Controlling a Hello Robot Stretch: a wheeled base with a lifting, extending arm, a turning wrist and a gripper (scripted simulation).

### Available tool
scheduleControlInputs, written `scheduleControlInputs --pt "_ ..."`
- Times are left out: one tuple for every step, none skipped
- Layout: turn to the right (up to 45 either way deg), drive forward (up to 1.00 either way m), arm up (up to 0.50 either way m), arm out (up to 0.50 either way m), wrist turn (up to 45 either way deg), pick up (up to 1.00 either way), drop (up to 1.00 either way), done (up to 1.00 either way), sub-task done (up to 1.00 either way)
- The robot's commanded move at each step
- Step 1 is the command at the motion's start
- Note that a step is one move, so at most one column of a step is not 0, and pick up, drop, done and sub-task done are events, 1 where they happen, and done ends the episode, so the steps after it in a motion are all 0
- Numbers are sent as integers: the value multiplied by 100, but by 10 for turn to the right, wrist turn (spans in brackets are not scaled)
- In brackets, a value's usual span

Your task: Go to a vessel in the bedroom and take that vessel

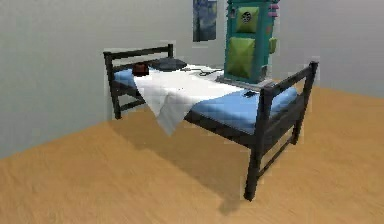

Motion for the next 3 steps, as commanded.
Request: scheduleControlInputs --pt "450 0 0 0 0 0 0 0 0" --pt "450 0 0 0 0 0 0 0 0" --pt "0 5 0 0 0 0 0 0 0"
